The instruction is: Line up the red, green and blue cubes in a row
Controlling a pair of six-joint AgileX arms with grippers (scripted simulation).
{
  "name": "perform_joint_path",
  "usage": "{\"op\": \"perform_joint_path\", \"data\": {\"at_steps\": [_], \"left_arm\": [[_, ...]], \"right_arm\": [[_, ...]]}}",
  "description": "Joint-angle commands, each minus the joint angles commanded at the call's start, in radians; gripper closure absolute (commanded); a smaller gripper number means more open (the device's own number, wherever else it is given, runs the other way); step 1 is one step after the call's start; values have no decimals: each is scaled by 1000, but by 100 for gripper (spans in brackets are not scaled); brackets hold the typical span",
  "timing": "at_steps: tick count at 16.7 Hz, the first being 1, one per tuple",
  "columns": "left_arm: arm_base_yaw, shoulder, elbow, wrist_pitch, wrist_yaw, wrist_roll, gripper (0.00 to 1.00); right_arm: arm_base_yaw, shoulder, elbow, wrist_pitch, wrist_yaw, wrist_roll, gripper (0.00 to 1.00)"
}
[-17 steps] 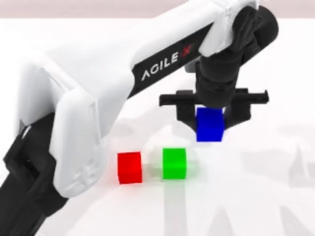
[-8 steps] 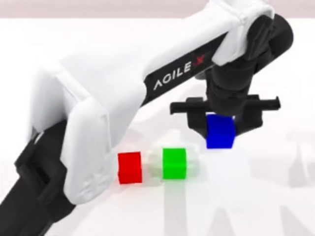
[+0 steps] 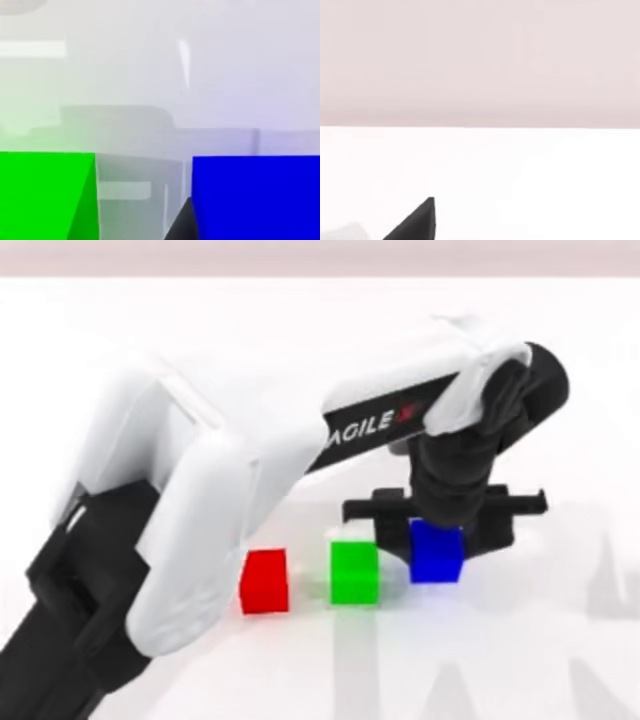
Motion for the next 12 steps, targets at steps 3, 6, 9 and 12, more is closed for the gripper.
{"op": "perform_joint_path", "data": {"at_steps": [3, 6, 9, 12], "left_arm": [[0, 0, -6, 6, 0, 0, 100], [0, 0, -6, 6, 0, 0, 85], [0, 0, -6, 6, 0, 0, 62], [0, 0, -6, 6, 0, 0, 40]], "right_arm": [[0, 0, 0, 0, 0, 0, 0], [0, 0, 0, 0, 0, 0, 0], [0, 0, 0, 0, 0, 0, 0], [0, 0, 0, 0, 0, 0, 0]]}}
